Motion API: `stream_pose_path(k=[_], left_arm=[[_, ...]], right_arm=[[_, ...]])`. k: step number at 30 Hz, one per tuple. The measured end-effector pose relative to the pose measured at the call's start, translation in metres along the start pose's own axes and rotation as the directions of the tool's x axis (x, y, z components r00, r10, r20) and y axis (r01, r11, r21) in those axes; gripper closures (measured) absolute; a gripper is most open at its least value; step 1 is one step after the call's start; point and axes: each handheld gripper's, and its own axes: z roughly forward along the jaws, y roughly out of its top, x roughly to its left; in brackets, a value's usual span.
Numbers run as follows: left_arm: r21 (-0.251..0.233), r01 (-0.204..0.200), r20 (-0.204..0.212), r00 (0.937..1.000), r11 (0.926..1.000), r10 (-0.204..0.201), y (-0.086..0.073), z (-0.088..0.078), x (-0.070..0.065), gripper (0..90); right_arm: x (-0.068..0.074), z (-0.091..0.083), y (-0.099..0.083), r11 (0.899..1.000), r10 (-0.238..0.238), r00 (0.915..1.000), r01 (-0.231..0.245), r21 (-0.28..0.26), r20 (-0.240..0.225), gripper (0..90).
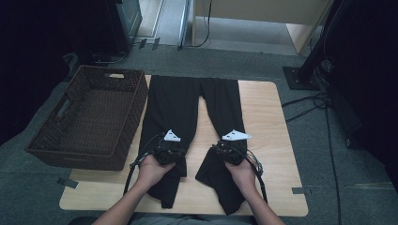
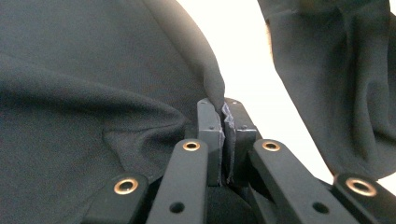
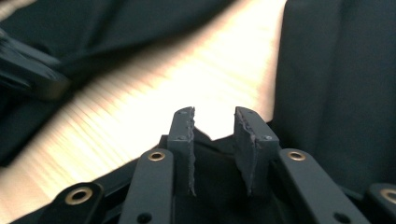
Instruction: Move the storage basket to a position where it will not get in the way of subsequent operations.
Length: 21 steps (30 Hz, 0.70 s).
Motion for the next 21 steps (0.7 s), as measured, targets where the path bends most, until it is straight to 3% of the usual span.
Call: stream_pose_path(k=[2,5,10,16,17,21], left_arm=[[0.002,0.0,0.002,1.0,1.0,0.0,0.0,0.0,0.0,87.1],[0.001,0.004,0.003,1.0,1.0,-0.004,0.0,0.0,0.001,87.1],[0.001,0.007,0.004,1.0,1.0,-0.007,0.0,0.0,0.0,87.1],[0.002,0.006,0.004,1.0,1.0,-0.006,0.0,0.001,0.001,87.1],[0.002,0.006,0.004,1.0,1.0,-0.006,0.0,0.001,0.0,87.1],[0.0,0.008,0.009,0.9999,1.0,-0.008,0.0,0.001,0.0,87.0]], right_arm=[[-0.001,0.006,-0.005,1.0,0.003,0.9997,-0.003,0.022,0.026,58.9],[-0.001,0.007,-0.01,1.0,-0.003,0.9996,0.003,0.017,0.027,51.8],[0.003,0.011,-0.014,0.999,-0.036,0.9982,0.036,0.012,0.047,51.7],[0.014,0.013,-0.013,0.997,-0.081,0.9967,0.081,0.01,-0.002,85.7],[0.019,0.012,-0.012,0.995,-0.1,0.9942,0.101,0.025,-0.04,87.5],[0.032,0.011,-0.014,0.991,-0.134,0.9868,0.136,0.02,-0.092,88.0]])
